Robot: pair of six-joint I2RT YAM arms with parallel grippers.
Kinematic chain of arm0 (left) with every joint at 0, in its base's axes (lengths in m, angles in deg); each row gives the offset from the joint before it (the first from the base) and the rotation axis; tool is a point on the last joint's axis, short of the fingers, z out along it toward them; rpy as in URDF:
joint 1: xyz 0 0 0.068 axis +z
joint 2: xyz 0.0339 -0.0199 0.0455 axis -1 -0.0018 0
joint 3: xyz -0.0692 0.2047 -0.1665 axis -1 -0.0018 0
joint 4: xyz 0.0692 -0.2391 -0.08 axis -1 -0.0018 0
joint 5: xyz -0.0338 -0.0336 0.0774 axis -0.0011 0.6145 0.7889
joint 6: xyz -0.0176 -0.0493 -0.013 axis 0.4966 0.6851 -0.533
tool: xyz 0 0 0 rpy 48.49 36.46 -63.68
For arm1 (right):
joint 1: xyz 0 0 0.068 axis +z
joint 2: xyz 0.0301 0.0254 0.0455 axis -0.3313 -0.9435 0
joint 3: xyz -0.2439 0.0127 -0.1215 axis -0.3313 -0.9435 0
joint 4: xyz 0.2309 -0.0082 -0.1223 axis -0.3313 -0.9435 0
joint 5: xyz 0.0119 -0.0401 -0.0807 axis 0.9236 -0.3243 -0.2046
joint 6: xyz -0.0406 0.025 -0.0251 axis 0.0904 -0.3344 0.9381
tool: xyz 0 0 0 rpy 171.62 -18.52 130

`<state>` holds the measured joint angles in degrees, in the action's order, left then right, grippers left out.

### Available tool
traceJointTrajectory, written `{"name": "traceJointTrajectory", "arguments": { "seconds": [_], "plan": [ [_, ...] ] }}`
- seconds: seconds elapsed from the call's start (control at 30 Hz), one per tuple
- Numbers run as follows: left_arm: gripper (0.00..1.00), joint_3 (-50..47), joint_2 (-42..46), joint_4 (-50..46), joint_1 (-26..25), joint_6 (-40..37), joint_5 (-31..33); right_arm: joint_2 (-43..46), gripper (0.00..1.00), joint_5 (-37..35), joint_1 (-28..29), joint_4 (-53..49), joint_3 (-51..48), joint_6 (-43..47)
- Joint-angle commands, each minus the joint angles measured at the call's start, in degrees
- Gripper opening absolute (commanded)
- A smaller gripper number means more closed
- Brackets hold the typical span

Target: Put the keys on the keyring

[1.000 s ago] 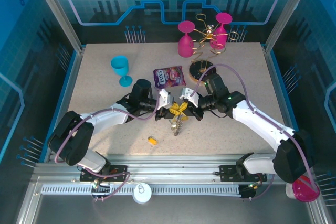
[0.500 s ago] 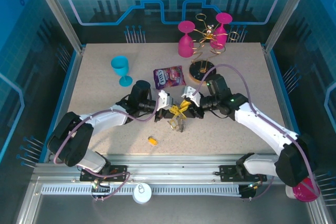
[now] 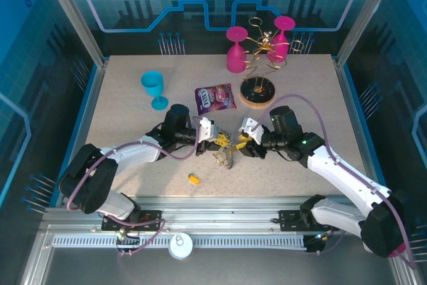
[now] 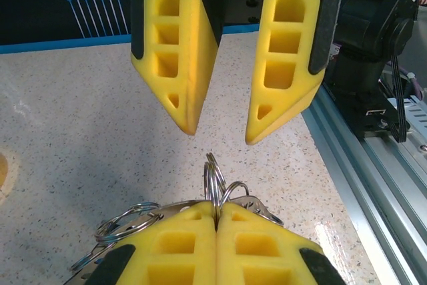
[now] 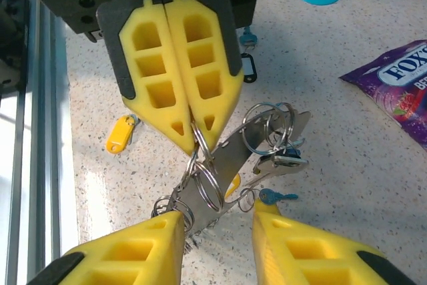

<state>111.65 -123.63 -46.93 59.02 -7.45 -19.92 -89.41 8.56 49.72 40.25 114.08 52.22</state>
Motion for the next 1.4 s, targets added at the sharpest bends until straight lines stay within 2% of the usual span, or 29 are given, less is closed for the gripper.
{"name": "traceJointTrajectory", "arguments": {
  "seconds": [0.0, 0.17, 0.37, 0.6, 0.83, 1.03, 1.17, 1.37],
  "plan": [
    [0.0, -1.1, 1.6, 0.8, 0.0, -2.7, -0.6, 0.6, 0.3, -2.0, 0.4, 2.1, -0.4, 1.9],
    [0.0, -1.5, 1.7, 0.5, -0.1, -4.2, -0.8, 3.1, 0.26, -2.3, -0.6, 5.7, -1.8, 1.2],
    [0.0, -1.4, 1.9, 0.5, -0.1, -4.4, -1.3, 0.9, 0.22, -7.6, -0.5, 6.3, -1.1, 1.9],
    [0.0, -1.5, 1.8, 0.8, -0.1, -4.4, -1.4, -3.6, 0.28, -4.8, 2.7, 3.9, 0.8, 5.4],
    [0.0, -1.7, 1.5, 1.7, -0.1, -4.2, -1.1, -0.8, 0.29, 1.2, 3.8, 7.5, -2.5, 6.6],
    [0.0, -1.9, 1.6, 2.3, -0.1, -4.3, 0.0, -0.3, 0.24, 3.3, 4.4, 4.6, -2.5, 7.4],
    [0.0, -2.1, 1.6, 3.2, -0.1, -4.1, 0.3, 0.5, 0.24, 1.6, 5.1, 2.9, -2.9, 7.6],
    [0.0, -2.1, 1.8, 3.2, -0.1, -4.3, -0.2, 4.0, 0.2, -3.2, 3.9, 7.1, -4.5, 6.5]
  ]
}}
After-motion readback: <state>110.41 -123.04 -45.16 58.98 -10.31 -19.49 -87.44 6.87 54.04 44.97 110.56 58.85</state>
